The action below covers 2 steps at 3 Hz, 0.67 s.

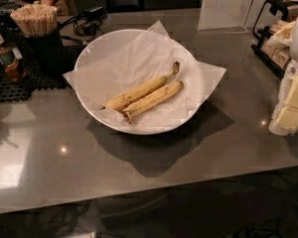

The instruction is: Pick banana from white bowl

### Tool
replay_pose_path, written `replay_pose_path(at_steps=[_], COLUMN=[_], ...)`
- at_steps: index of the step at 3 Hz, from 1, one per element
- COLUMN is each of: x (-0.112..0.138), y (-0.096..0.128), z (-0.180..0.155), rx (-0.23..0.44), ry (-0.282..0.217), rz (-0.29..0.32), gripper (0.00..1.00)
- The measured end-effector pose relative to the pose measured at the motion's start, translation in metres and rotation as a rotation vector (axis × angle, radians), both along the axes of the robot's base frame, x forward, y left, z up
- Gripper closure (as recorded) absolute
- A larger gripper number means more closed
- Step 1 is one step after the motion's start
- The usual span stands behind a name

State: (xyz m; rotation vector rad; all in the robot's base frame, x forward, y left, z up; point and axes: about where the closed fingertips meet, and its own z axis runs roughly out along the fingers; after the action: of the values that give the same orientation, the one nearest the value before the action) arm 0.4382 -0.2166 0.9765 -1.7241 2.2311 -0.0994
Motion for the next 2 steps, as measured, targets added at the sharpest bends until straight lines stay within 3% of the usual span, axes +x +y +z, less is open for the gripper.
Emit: replay_pose_path(at_steps=[1, 2], x=[0.000, -0.004], y=[0.000, 0.015], z=[0.000, 0.005], rx=[0.000, 0.050], ry=[0.000, -0.010], rz=[0.000, 0.085], gripper=[0.00, 0.00])
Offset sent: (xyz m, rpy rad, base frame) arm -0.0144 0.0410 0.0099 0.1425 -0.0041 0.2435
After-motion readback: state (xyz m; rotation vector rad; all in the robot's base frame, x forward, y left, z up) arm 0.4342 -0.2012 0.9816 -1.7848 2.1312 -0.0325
